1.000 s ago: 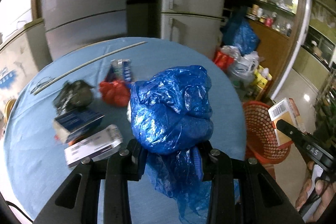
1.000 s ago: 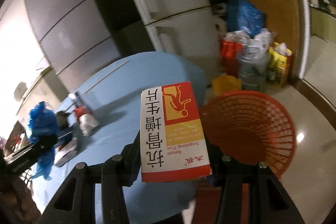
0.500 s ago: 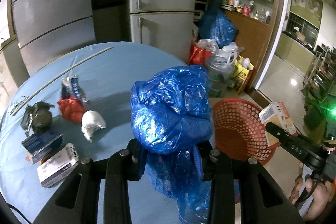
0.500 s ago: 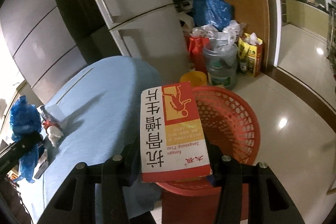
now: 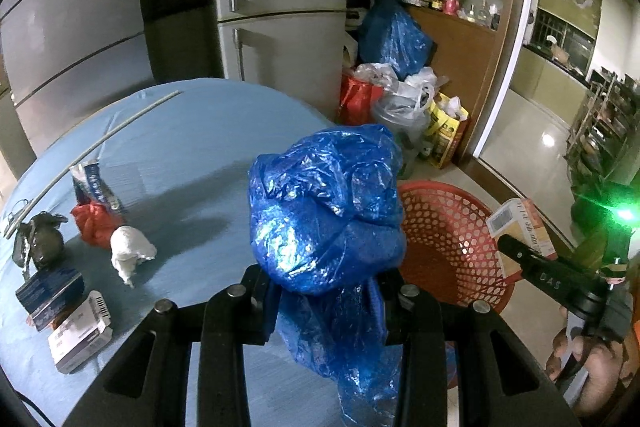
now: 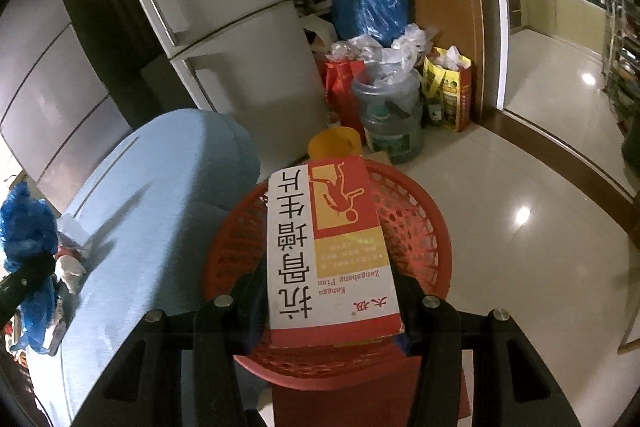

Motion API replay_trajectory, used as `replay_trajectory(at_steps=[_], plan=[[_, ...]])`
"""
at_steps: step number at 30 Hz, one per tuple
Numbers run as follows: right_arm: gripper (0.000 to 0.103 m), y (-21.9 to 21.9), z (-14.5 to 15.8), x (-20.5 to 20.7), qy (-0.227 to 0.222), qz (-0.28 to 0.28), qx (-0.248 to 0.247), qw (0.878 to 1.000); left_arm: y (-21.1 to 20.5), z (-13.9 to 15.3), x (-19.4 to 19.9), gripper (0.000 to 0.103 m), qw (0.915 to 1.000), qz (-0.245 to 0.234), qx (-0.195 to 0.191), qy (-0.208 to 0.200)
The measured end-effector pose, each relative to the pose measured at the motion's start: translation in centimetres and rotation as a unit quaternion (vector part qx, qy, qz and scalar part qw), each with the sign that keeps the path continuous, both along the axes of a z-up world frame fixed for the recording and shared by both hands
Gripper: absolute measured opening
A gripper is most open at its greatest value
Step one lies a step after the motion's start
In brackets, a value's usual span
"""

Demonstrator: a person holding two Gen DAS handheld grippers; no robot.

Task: Collect trash
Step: 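Carry the blue bag and orange-white box over the red basket with both tools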

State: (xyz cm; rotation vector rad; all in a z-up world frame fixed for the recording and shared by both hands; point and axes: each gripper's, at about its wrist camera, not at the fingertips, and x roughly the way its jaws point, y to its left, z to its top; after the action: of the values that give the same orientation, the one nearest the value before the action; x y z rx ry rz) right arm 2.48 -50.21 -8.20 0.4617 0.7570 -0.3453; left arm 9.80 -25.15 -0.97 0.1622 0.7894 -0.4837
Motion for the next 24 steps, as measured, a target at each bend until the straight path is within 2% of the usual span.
replay_trajectory(at_steps=[18, 19, 20, 21, 24], plan=[[0.054, -2.6, -3.7, 2.4, 0.046, -0.004, 0.024, 0.999, -4.0, -1.6, 1.8, 0.038, 0.9993, -0.03, 0.011, 0.019], [0.057, -2.7, -3.9, 2.5, 0.05, -0.005, 0.025, 0.998, -4.2, -1.7, 1.8, 0.038, 0.9992, -0.032, 0.011, 0.02], [0.068, -2.8, -4.1, 2.6, 0.054, -0.006, 0.028, 0.998, -4.4, -1.7, 1.9, 0.038, 0.9991, -0.035, 0.012, 0.021], [0.071, -3.0, -4.2, 2.5, 0.054, -0.007, 0.03, 0.998, -4.4, -1.8, 2.0, 0.038, 0.999, -0.037, 0.012, 0.021], [0.072, -3.2, -4.2, 2.4, 0.051, -0.012, 0.035, 0.998, -4.9, -1.9, 2.1, 0.038, 0.9988, -0.042, 0.013, 0.022]])
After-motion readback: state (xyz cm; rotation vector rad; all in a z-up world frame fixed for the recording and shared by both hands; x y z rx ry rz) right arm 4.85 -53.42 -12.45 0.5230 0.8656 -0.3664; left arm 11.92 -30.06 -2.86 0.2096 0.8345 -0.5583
